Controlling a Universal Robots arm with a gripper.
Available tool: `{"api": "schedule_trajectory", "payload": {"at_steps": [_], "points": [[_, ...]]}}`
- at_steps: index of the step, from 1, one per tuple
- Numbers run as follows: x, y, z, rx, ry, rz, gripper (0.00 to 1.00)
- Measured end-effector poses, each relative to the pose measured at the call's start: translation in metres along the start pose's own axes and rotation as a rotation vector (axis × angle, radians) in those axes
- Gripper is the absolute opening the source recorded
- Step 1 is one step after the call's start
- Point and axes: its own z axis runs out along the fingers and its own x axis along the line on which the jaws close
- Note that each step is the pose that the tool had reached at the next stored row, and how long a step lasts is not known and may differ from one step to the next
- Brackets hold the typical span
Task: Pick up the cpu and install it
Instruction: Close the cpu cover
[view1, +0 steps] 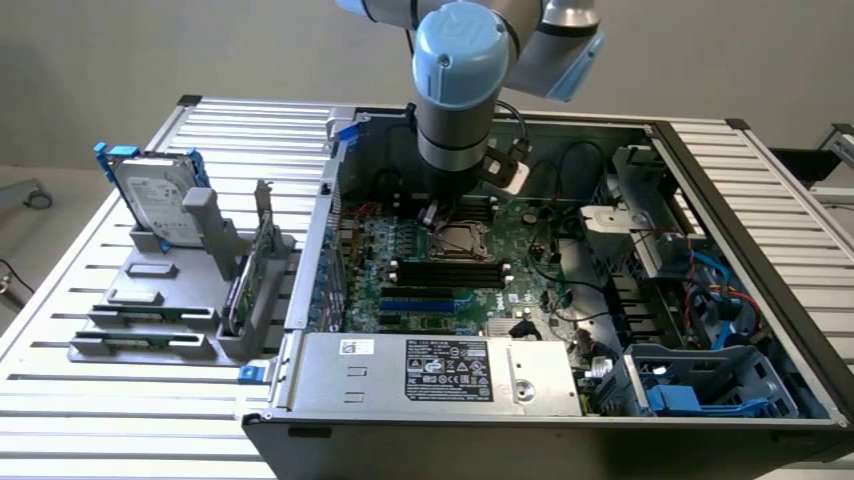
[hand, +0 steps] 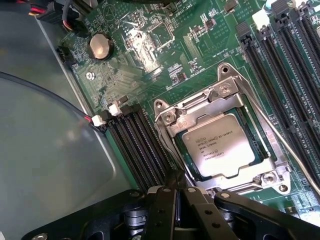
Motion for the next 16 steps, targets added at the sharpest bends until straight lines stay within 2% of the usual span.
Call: {"api": "schedule_trajectory", "payload": {"at_steps": [8, 16], "points": [[0.0003, 0.0008, 0.0003, -0.0005, 0.0003, 0.003, 0.11], [0.0013, 0.0025, 0.0004, -0.0052, 0.0015, 0.02, 0.11]]}}
